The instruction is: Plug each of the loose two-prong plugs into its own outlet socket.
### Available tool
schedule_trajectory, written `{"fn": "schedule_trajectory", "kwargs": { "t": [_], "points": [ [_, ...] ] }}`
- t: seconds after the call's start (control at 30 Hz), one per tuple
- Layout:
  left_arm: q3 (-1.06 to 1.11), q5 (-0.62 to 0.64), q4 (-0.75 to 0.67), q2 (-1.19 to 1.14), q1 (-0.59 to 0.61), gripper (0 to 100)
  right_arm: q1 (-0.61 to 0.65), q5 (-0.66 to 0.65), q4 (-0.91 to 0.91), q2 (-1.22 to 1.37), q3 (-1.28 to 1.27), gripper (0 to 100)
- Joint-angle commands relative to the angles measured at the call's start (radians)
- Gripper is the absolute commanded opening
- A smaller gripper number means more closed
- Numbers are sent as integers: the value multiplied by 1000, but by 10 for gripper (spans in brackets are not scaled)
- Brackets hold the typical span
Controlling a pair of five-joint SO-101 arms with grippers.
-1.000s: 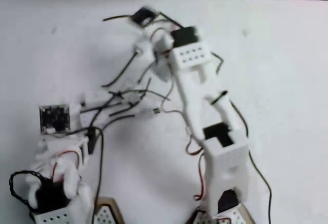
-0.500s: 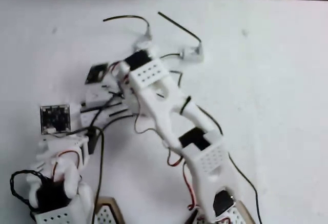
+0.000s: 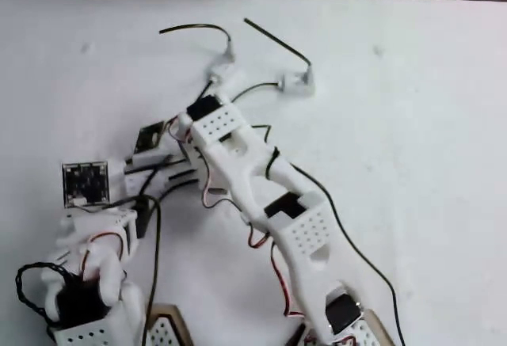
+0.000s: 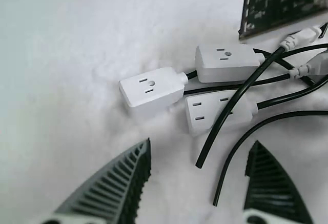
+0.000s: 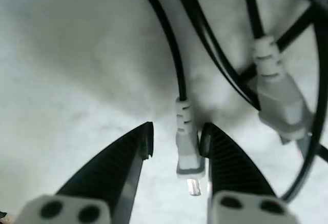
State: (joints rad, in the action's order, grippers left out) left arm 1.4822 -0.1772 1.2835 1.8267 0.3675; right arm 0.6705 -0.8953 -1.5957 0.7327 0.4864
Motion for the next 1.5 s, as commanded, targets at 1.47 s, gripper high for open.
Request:
{"fn": "schedule_trajectory", "kwargs": {
  "t": [1.47],
  "points": [
    [-109,0,-8,-4,-2,301,-88,161,-116,-335,-97,17]
  ]
}}
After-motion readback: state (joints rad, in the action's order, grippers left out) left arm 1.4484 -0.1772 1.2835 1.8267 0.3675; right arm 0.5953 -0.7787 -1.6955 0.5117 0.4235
